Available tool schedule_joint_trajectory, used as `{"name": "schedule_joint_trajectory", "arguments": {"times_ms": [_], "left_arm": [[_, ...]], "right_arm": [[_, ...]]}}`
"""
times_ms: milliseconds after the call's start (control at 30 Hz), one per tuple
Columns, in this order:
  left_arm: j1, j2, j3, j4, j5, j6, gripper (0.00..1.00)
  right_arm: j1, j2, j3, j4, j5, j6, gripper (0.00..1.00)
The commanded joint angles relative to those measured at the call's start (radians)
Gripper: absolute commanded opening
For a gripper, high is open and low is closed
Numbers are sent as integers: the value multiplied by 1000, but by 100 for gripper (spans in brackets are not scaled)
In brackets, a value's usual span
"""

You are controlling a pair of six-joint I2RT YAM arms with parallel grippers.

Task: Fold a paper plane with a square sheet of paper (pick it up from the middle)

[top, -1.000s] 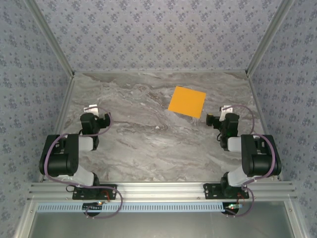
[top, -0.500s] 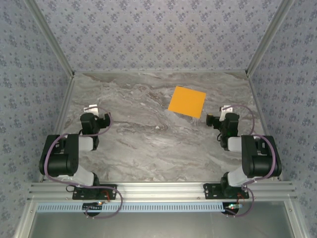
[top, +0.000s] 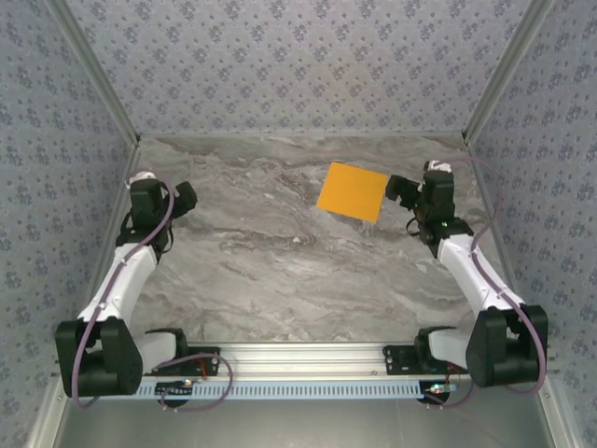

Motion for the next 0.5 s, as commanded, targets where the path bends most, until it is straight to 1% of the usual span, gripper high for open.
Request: {"name": "schedule_joint_trajectory", "arguments": {"times_ms": [0,67,167,267,367,467], "left_arm": [[-1,-42,48,-297,79,-91,99],[-1,-74,49,-326,147,-85,99],[-2,-103,46,-352,232,-57,99],[-6,-116,37,-367,257,-38,99],[-8,-123,29,-365,258,-32,99],[-8,-121,27,-357,257,-29,99]], "right_arm": [[59,127,120,-277,-73,201,100],[107,239,191,-304,-145,215,100],[175,371,277,-310,-181,231,99],[220,479,361,-294,-197,285,99],[237,577,455,-279,-217,304,99],[246,682,559,-310,-217,318,98]]}}
